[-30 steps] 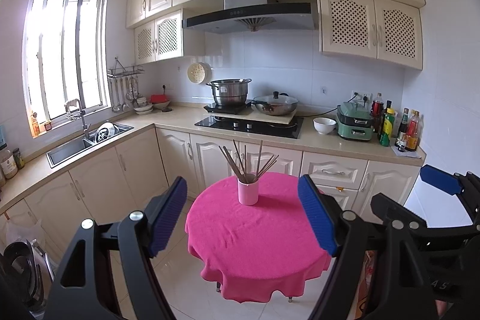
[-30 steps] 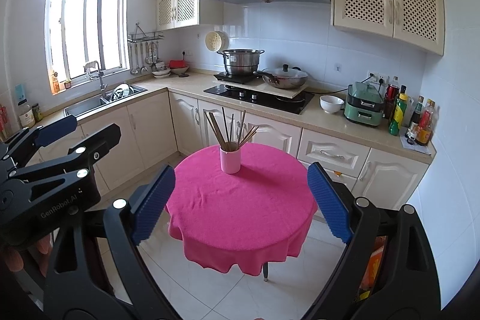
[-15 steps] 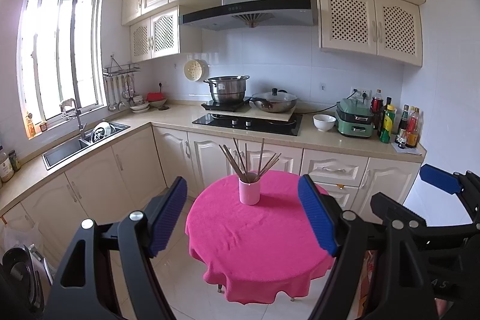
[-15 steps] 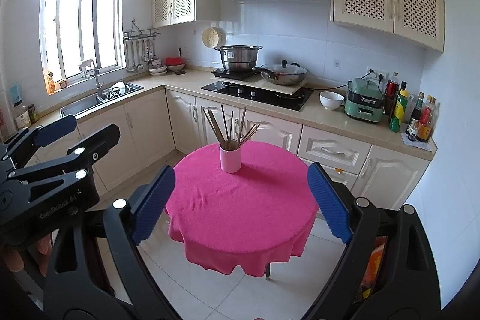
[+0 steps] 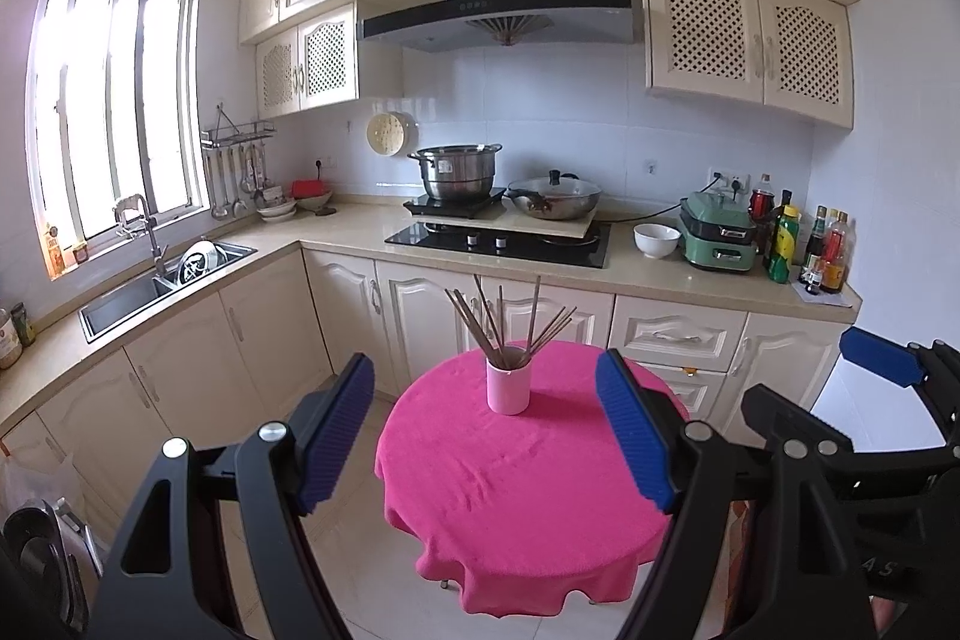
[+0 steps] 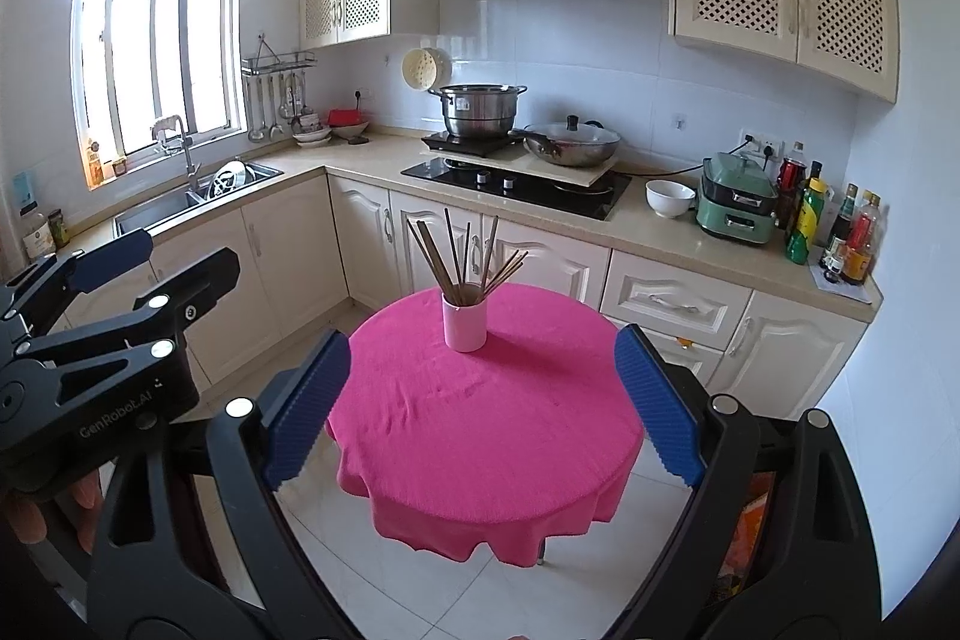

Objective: Organize utensils

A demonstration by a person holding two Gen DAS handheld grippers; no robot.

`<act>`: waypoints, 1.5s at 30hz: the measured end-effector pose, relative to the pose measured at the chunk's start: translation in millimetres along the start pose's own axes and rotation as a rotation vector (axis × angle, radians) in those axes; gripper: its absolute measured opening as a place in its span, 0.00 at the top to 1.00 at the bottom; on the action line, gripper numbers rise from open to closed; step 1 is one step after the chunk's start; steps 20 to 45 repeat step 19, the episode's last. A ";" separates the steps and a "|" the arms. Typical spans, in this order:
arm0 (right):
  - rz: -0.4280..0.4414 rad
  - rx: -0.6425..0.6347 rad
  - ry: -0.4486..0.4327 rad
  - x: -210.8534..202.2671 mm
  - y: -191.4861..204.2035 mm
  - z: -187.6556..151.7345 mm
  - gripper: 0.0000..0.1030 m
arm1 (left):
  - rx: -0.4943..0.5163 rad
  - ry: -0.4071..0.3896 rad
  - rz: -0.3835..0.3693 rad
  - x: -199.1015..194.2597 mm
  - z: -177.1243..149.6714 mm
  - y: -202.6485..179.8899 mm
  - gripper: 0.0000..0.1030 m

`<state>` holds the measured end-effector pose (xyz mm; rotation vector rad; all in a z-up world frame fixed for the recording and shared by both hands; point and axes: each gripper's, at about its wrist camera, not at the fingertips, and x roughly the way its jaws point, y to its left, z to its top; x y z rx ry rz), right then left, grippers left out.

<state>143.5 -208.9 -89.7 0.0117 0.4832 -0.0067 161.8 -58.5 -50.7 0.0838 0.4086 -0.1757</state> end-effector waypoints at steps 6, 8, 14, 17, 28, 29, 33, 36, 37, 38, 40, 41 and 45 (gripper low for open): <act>0.014 -0.001 0.020 24.7 -2.2 2.5 0.14 | -0.005 0.021 0.013 25.0 1.7 2.6 0.27; 0.020 -0.003 0.025 34.9 -3.8 4.7 0.14 | -0.009 0.030 0.020 37.1 2.8 2.4 0.27; 0.053 -0.002 0.048 82.9 -14.2 10.8 0.14 | -0.005 0.067 0.052 80.9 5.4 0.3 0.27; 0.075 0.001 0.067 111.5 -21.3 13.2 0.14 | 0.001 0.104 0.075 114.9 6.8 -4.2 0.27; 0.092 -0.004 0.087 139.5 -29.8 16.5 0.14 | 0.002 0.136 0.088 141.4 9.0 -8.8 0.27; 0.092 -0.004 0.087 139.5 -29.8 16.5 0.14 | 0.002 0.136 0.088 141.4 9.0 -8.8 0.27; 0.092 -0.004 0.087 139.5 -29.8 16.5 0.14 | 0.002 0.136 0.088 141.4 9.0 -8.8 0.27; 0.092 -0.004 0.087 139.5 -29.8 16.5 0.14 | 0.002 0.136 0.088 141.4 9.0 -8.8 0.27; 0.092 -0.004 0.087 139.5 -29.8 16.5 0.14 | 0.002 0.136 0.088 141.4 9.0 -8.8 0.27; 0.092 -0.004 0.087 139.5 -29.8 16.5 0.14 | 0.002 0.136 0.088 141.4 9.0 -8.8 0.27; 0.092 -0.004 0.087 139.5 -29.8 16.5 0.14 | 0.002 0.136 0.088 141.4 9.0 -8.8 0.27; 0.092 -0.004 0.087 139.5 -29.8 16.5 0.14 | 0.002 0.136 0.088 141.4 9.0 -8.8 0.27; 0.092 -0.004 0.087 139.5 -29.8 16.5 0.14 | 0.002 0.136 0.088 141.4 9.0 -8.8 0.27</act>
